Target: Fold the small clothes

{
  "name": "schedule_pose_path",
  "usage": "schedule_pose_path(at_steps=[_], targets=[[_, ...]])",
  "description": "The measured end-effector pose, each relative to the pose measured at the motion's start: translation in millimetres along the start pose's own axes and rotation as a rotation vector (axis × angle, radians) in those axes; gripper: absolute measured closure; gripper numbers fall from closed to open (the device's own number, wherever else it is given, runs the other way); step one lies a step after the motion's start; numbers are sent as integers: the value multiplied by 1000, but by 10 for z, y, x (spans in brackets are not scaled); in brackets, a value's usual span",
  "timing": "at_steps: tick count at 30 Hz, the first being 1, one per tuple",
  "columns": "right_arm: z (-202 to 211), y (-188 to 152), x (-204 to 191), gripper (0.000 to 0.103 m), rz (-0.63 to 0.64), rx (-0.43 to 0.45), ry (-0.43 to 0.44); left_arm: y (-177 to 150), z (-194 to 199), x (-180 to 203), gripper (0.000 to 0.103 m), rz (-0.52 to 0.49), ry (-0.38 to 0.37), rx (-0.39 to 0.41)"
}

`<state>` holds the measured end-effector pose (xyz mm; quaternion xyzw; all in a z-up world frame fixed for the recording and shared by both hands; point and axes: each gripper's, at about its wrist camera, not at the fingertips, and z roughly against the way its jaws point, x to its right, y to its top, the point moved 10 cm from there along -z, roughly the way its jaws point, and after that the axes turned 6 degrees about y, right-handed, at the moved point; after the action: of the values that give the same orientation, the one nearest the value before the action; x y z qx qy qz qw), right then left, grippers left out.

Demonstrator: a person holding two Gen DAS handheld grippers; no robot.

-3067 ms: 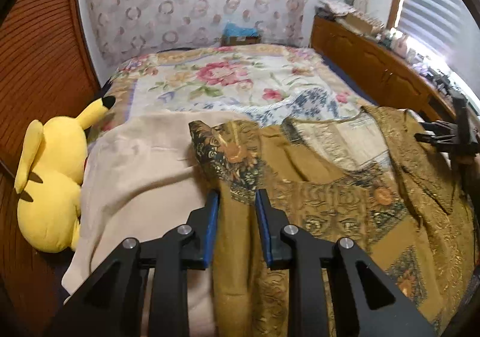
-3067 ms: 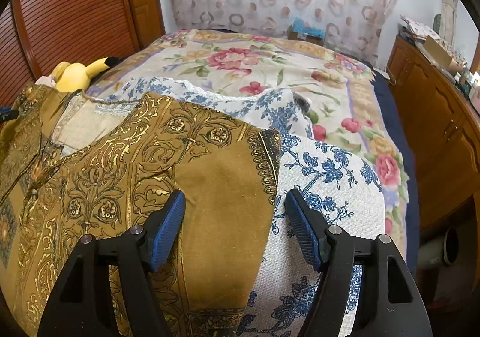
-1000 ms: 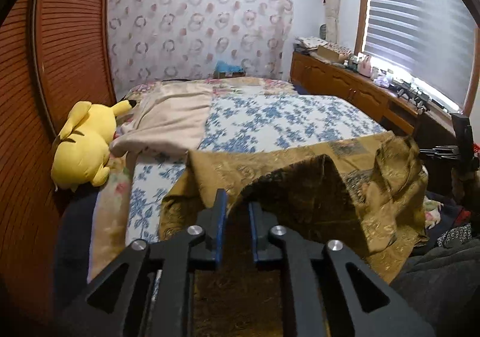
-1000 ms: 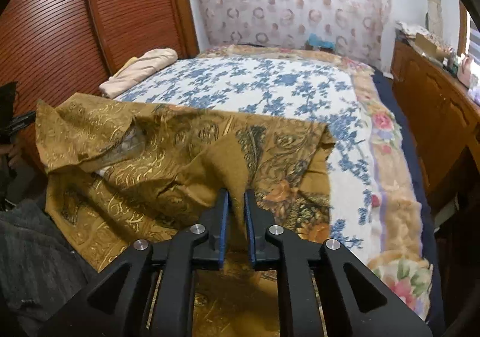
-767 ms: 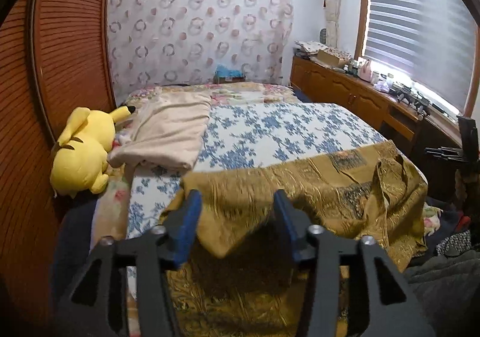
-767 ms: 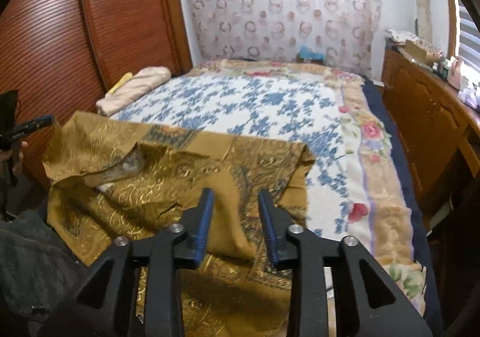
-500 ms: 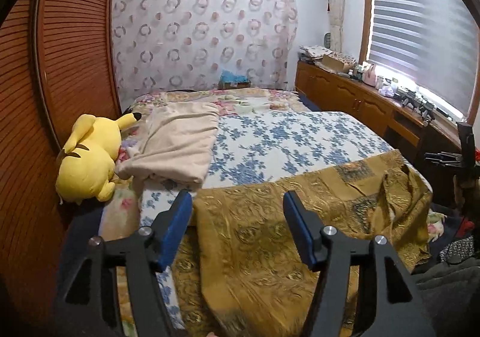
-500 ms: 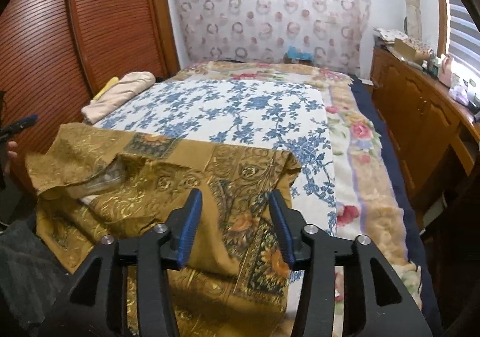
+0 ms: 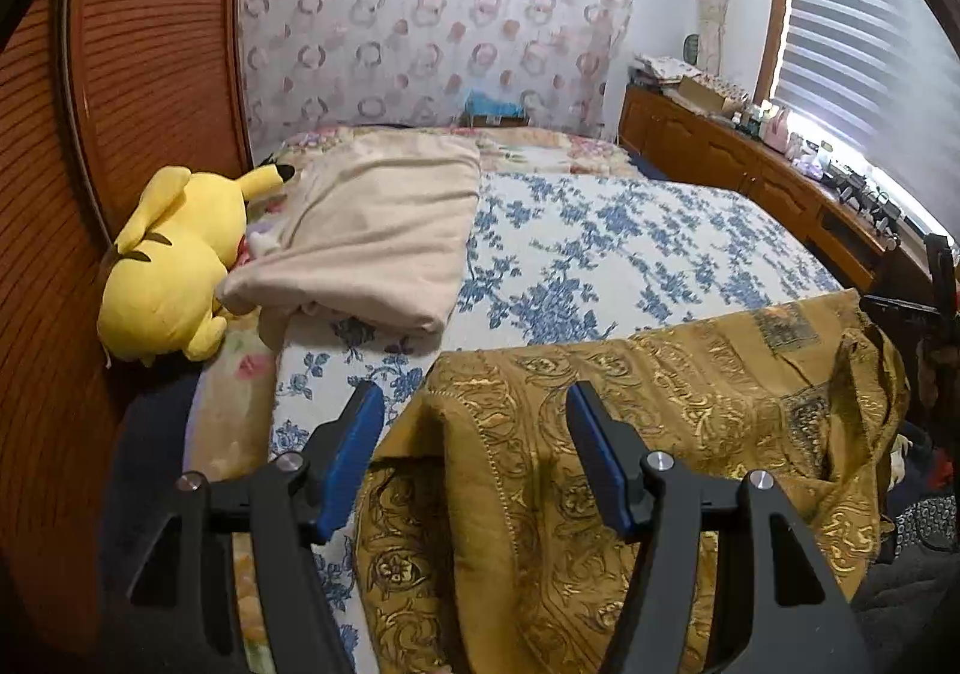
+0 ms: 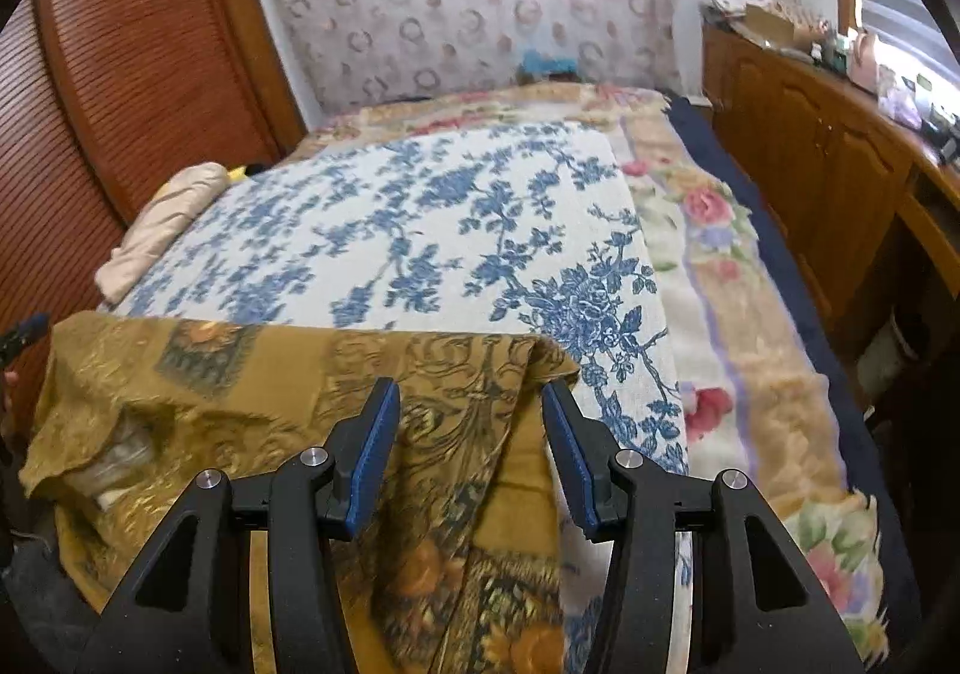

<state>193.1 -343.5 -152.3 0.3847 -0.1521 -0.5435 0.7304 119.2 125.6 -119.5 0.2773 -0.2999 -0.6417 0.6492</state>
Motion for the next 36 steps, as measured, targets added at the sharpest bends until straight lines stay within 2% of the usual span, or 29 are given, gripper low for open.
schedule_pose_path(at_steps=[3, 6, 7, 8, 11, 14, 20, 21, 22, 25, 28, 33, 36], targets=[[-112, -29, 46, 53, -20, -27, -8, -40, -39, -16, 40, 6, 2, -10], [-160, -61, 8, 75, -11, -36, 11, -85, -61, -37, 40, 14, 4, -16], [-150, -63, -39, 91, -3, -32, 32, -99, -73, -54, 40, 17, 6, -20], [-106, -50, -91, 97, 8, -14, 47, -112, -75, -63, 40, 21, 7, -22], [112, 15, -177, 100, 27, 53, 53, -123, -78, -107, 40, 30, 12, -22], [323, 60, -136, 100, 13, 101, -3, -125, -84, -134, 40, 37, 15, -22], [356, -5, -64, 99, 23, 89, -34, -148, -194, -170, 40, 38, 27, -46], [339, -13, -34, 99, 20, 86, -47, -156, -213, -172, 40, 38, 28, -50], [317, -11, 1, 94, 14, 84, -57, -161, -238, -177, 40, 39, 28, -56], [274, 10, 39, 67, 13, 91, -64, -134, -299, -199, 40, 46, 24, -70], [193, 57, 62, 55, 31, 83, -87, -46, -315, -223, 40, 53, 24, -66], [29, 94, 66, 51, 55, 54, -87, 80, -315, -236, 40, 63, 13, -47], [-90, 95, 96, 46, 63, 30, -90, 64, -407, -237, 40, 72, 7, -74]])
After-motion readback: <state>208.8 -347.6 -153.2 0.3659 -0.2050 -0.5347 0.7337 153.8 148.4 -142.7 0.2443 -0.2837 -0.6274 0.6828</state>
